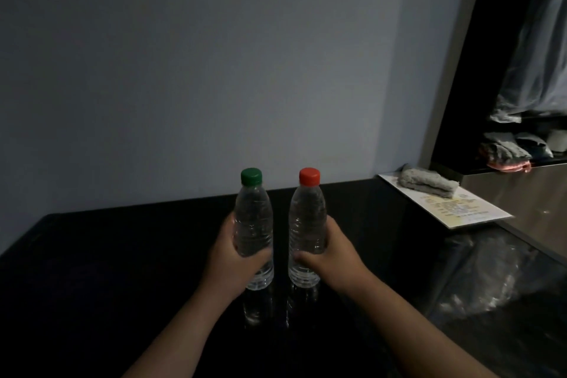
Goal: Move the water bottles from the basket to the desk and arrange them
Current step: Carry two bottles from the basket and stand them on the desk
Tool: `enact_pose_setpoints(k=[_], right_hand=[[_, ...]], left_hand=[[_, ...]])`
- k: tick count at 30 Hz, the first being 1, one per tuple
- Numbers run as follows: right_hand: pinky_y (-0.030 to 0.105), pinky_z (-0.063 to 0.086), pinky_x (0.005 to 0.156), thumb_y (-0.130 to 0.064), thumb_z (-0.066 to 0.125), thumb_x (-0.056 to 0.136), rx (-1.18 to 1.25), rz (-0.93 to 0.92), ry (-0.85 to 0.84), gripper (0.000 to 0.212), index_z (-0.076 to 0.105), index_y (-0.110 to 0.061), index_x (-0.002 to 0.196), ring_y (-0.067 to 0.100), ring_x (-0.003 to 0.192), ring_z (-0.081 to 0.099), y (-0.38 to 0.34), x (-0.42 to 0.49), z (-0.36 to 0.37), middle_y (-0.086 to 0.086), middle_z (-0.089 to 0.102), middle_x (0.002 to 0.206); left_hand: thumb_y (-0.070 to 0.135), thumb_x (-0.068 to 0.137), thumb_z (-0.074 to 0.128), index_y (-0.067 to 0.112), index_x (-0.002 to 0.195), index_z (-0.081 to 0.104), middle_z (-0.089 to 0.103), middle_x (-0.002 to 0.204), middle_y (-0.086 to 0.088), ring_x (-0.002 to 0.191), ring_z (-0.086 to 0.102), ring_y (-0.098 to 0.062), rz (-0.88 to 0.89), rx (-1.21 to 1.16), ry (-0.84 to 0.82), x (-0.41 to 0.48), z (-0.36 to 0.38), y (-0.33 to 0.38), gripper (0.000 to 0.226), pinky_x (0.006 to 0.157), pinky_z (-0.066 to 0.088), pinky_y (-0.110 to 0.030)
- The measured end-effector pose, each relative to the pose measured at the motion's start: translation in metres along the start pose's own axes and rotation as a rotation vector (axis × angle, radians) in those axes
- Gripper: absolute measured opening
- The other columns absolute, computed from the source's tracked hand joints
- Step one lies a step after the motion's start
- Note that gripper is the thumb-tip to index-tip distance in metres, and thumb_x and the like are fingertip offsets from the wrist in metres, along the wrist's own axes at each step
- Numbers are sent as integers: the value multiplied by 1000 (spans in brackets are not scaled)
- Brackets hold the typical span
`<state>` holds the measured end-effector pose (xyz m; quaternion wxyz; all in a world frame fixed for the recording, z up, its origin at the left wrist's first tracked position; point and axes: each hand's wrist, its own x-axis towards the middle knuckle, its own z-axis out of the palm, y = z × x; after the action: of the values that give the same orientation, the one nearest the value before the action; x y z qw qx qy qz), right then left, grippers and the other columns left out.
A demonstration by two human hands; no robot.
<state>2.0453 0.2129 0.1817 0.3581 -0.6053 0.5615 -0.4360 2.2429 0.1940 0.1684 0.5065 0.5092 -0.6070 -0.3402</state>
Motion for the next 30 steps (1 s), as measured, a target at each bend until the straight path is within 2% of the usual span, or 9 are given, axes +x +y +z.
enact_pose_setpoints(k=[3,6,9,14,17,22,27,30], right_hand=[[24,51,87,-22,82,71,-56,18,-16,65,47,-37,123,-1,100,60,12,3,2,-13,63,110],[17,49,78,-21,82,72,-62,3,7,59,49,-37,117,-1,97,62,16,11,5,-12,64,106],[20,51,78,-21,82,72,-50,-15,57,55,49,-40,112,1,95,63,19,23,9,-11,65,104],[23,51,81,-21,80,75,-42,-10,63,55,49,-36,118,1,97,62,21,47,13,-11,64,106],[16,45,76,-21,79,76,-37,-24,44,58,47,-33,123,-1,95,60,22,57,14,-11,63,107],[14,43,76,-22,77,78,-45,-48,59,59,43,-35,124,-3,95,59,24,66,17,-14,61,107],[26,47,88,-20,77,79,-8,-21,67,62,44,-33,130,3,103,60,27,64,18,-11,62,114],[30,48,91,-20,76,79,4,1,66,58,45,-34,126,6,104,60,26,63,21,-10,62,113]], left_hand=[[17,66,85,36,108,54,67,97,9,91,66,-8,-61,86,10,-3,2,-16,56,81,55,-34],[19,66,85,39,102,54,67,95,9,88,66,-5,-43,112,14,7,4,-22,52,78,55,-31],[15,66,85,41,95,52,67,93,7,86,66,-5,-17,98,49,22,8,-26,50,76,54,-30],[10,67,83,30,104,55,68,94,7,86,66,-7,-14,74,72,56,13,-35,52,77,54,-31],[8,65,84,30,103,55,68,92,8,84,66,-6,-1,70,95,74,16,-42,53,76,53,-29],[4,67,82,25,106,55,67,91,11,82,65,-4,10,71,78,90,17,-41,52,74,51,-24],[5,67,82,25,106,53,66,91,10,83,66,-9,-27,103,77,98,21,-42,52,76,53,-31],[6,69,81,23,108,52,64,91,10,85,65,-12,-54,126,75,97,21,-39,53,76,50,-29]])
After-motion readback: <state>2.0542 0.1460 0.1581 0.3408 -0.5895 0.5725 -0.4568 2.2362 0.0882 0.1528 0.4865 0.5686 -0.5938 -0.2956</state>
